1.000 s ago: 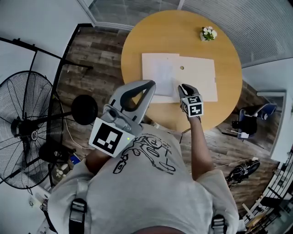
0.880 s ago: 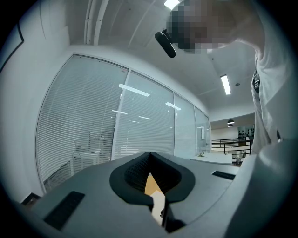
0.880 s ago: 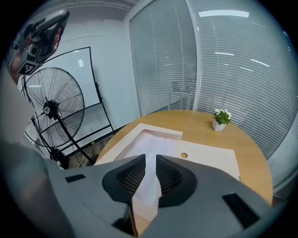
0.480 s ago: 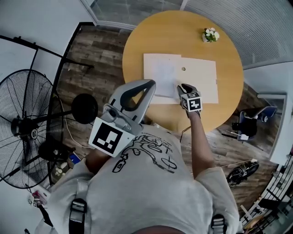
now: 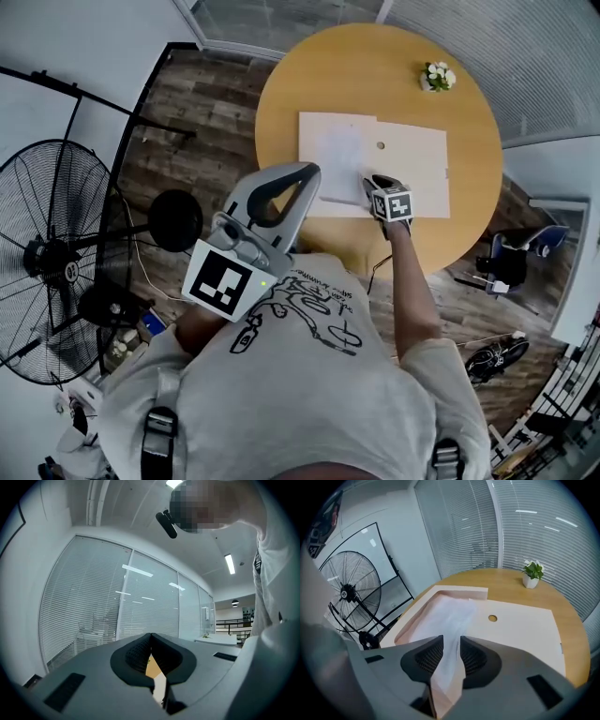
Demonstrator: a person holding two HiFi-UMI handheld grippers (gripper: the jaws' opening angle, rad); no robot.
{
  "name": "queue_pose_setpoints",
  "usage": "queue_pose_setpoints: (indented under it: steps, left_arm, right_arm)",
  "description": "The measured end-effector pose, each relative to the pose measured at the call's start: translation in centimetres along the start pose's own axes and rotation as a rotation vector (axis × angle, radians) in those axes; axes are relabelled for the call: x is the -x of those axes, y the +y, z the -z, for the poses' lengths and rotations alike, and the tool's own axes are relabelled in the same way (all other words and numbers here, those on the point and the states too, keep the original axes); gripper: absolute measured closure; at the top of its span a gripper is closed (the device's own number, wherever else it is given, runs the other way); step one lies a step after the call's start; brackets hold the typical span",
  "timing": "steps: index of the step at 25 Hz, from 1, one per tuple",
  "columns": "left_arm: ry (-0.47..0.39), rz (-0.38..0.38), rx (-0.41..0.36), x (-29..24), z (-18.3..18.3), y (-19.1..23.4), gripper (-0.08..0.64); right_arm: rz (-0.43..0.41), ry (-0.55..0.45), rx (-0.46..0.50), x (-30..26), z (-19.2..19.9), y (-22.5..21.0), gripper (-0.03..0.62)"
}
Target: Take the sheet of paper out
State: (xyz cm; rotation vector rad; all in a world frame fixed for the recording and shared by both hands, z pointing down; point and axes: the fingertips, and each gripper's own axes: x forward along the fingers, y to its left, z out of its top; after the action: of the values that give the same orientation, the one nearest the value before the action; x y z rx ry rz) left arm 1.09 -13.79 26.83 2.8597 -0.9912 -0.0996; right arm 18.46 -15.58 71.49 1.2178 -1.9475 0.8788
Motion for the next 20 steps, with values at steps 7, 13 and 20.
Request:
queue_pose_setpoints:
  steps: [7, 13, 20]
  left_arm:
    - [0.006, -0.007, -0.003, -0.1, 0.2, 0.9, 0.54]
    - [0.012, -0.018, -0.002, -0.3, 0.3, 1.3, 0.54]
    - [0.018, -0.034, -0.001, -0.1, 0.6, 2.4, 0.54]
  right_arm:
    - [-0.027, 0.044, -0.044, -2.1, 0.8, -0.4, 0.454]
    - [-0.05, 0.076, -0.079, -3.5, 1.3, -0.9, 0.442]
    - [-0.077, 0.11, -0.104, -5.4, 1.7, -0.8, 0.431]
